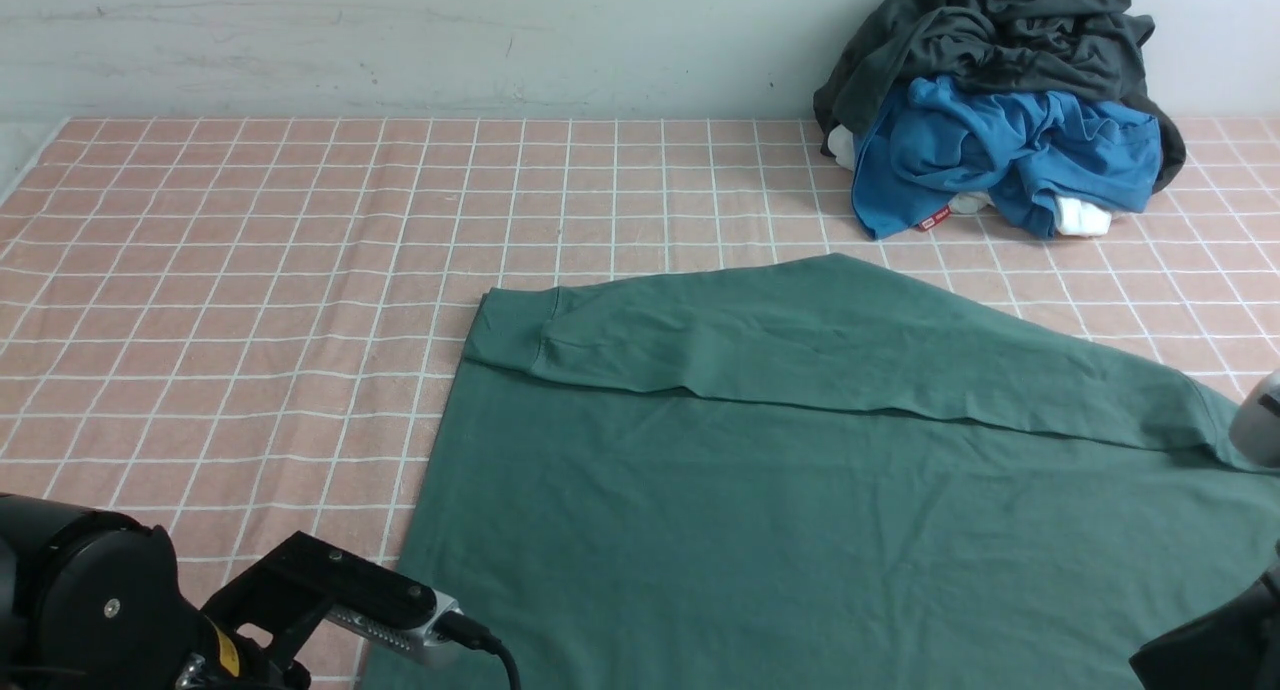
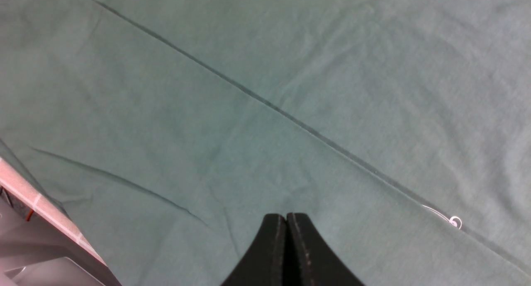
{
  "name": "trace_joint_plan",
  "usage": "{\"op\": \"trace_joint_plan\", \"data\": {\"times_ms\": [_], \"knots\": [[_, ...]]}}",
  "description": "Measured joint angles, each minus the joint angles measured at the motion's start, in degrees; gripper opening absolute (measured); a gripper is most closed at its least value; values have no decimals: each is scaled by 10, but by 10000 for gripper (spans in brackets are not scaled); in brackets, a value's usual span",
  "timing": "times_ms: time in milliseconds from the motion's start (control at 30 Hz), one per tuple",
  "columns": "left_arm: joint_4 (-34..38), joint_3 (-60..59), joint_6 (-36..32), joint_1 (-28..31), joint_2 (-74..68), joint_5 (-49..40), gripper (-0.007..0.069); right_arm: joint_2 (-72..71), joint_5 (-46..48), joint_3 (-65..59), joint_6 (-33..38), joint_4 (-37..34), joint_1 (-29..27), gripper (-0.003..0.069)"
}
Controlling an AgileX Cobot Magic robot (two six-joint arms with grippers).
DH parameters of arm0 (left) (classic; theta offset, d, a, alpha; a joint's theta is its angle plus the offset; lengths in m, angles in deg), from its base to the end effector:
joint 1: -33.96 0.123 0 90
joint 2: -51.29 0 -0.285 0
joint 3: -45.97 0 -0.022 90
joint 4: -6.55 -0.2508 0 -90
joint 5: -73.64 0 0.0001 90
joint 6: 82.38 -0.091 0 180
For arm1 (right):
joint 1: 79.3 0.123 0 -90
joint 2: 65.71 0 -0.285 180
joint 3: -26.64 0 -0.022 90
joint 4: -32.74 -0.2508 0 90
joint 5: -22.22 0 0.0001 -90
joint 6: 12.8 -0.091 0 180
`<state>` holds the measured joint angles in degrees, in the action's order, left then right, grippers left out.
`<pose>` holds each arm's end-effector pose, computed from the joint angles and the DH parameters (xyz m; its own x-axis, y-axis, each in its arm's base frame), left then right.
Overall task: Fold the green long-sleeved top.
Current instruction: Use the left arm to clamp the cuff closest to it, then use the left arm to drag and place the cuff at the centered position on the left edge of the fabric
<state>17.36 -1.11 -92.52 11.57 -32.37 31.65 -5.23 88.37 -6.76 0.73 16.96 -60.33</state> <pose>0.1667 -0.0811 0.1698 -0.9013 0.4099 -0.1397 0.4263 0.8967 -0.1194 0.1274 0.0677 0.2935 -0.8288 -0.4099 -0.3807 -0.5033 0.8435 0.1874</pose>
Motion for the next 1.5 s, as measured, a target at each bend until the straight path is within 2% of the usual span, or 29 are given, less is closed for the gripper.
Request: {"op": "trace_joint_plan", "data": {"times_ms": [167, 200, 367, 467, 567, 700, 800, 867, 900, 933, 1033, 1233, 1500], "knots": [[-50, 0, 59, 0, 0, 0, 113, 0, -5, 0, 0, 0, 0, -14], [-57, 0, 70, 0, 0, 0, 158, 0, -8, 0, 1, 1, 0, -14], [-43, 0, 77, 0, -11, 6, 349, 0, -13, 0, 1, 1, 0, -14], [-20, 0, 76, 0, -20, 20, 418, 0, -14, 0, 2, 1, 0, -14], [-11, 0, 71, 0, -33, 20, 437, 0, -14, 0, 2, 2, 0, -14], [-8, 0, 56, 0, -49, 18, 405, 0, -15, 0, 2, 4, 0, -14], [2, 1, 53, 0, -52, 17, 292, 0, -15, 0, 2, 6, 0, -14], [7, 1, 51, 0, -52, 16, 189, 0, -15, 0, 2, 6, 0, -14], [7, 1, 51, 0, -52, 16, 189, 0, -15, 0, 2, 6, 0, -14], [10, 1, 44, 0, -51, 16, 93, 0, -15, 0, 2, 6, 0, -14], [11, 8, 28, 0, -39, 3, 25, 0, -15, 0, 2, 9, 0, -14], [7, 52, 13, 0, 15, -49, 19, 0, -16, 0, 2, 12, 0, -14], [6, 198, -17, 0, 61, -107, 17, 0, -46, 0, -1, 34, 0, -14]]}}
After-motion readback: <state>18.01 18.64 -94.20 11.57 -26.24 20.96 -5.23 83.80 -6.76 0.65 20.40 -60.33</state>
